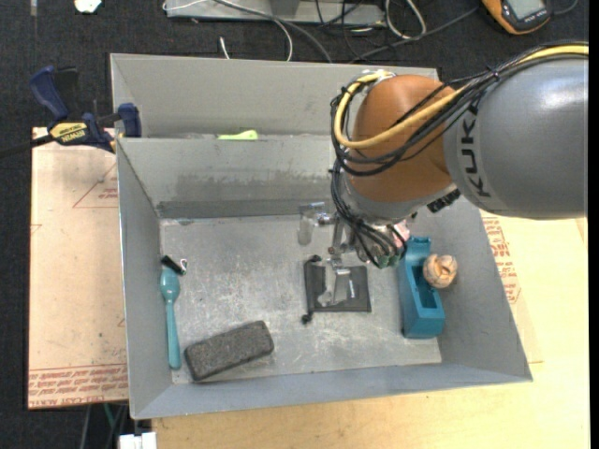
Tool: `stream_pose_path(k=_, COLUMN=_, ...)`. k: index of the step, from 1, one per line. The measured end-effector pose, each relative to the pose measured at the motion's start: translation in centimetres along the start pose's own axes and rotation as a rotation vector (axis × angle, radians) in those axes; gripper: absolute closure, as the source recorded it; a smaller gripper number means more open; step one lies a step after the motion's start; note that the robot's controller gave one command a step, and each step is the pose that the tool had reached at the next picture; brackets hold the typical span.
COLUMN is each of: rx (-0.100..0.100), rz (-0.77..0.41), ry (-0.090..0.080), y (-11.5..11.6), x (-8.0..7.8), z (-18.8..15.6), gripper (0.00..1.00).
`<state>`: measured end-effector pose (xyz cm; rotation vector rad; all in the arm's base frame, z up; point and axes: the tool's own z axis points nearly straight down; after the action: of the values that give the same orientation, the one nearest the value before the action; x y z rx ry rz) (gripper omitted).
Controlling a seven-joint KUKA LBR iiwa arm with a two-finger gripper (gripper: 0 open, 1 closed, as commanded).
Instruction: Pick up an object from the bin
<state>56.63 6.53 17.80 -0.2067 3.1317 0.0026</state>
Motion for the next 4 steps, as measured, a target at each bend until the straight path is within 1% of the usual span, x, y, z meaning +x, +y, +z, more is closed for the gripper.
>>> stream_pose_path(k=1, rx=-0.001, rz=-0.067, ry=0.001, y=-3.6, x=3.2, z=1.6, gripper=0.00)
stream_pose_path(k=2, rx=-0.003, rz=0.016, ry=-0.005, y=-4.1, x=-0.5, z=4.3, gripper=0.00)
stream_pose_path(k=3, rx=-0.001, rz=-0.077, ry=-0.001, y=-4.1, x=1.6, z=8.4, gripper=0.00)
stream_pose_path(k=4, rx=-0.005, rz=0.129, ry=-0.016, y=-7.4, x=-1.5, z=10.6, gripper=1.00)
